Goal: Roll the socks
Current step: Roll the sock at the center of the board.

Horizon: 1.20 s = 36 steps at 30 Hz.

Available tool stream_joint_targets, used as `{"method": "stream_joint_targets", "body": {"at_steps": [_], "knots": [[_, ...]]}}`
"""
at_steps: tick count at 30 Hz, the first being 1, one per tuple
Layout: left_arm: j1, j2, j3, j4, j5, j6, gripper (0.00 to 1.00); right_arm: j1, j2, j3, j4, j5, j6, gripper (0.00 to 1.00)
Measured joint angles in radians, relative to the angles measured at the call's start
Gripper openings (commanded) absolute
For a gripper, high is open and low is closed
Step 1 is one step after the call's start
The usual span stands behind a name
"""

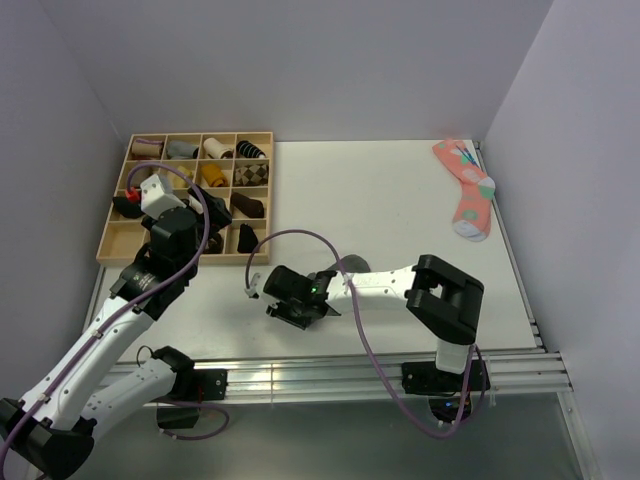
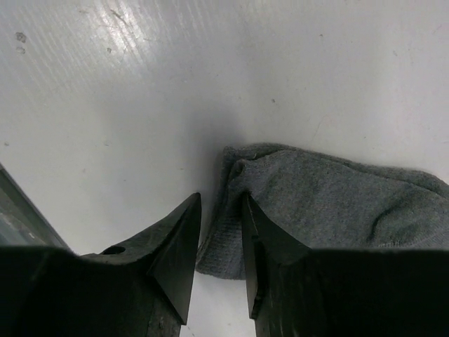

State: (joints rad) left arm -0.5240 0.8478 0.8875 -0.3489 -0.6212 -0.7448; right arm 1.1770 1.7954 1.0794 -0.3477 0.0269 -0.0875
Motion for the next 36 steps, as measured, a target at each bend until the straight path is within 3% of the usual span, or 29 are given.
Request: {"method": "stream_joint_targets", "body": {"at_steps": [11, 15, 21, 27, 36], "knots": [[0.004, -0.002, -0.034, 0.024, 0.009, 0.003, 0.93, -0.049, 0.009, 0.009, 0.005, -0.056, -0.011, 0.18], [0.004, -0.014, -0.069, 0.05, 0.032, 0.006, 0.9, -0.146, 0.003, 0.009, -0.009, -0.238, -0.026, 0.17], [0.004, -0.025, -0.137, 0.132, 0.117, 0.026, 0.75, -0.353, 0.01, 0.01, -0.085, -0.541, -0.048, 0.16], [-0.011, -0.04, -0.251, 0.268, 0.219, 0.054, 0.62, -0.528, 0.142, 0.077, -0.223, -0.849, -0.095, 0.15], [-0.193, -0.036, -0.465, 0.553, 0.33, 0.148, 0.55, -0.616, 0.27, 0.119, -0.405, -1.031, -0.195, 0.15]]}}
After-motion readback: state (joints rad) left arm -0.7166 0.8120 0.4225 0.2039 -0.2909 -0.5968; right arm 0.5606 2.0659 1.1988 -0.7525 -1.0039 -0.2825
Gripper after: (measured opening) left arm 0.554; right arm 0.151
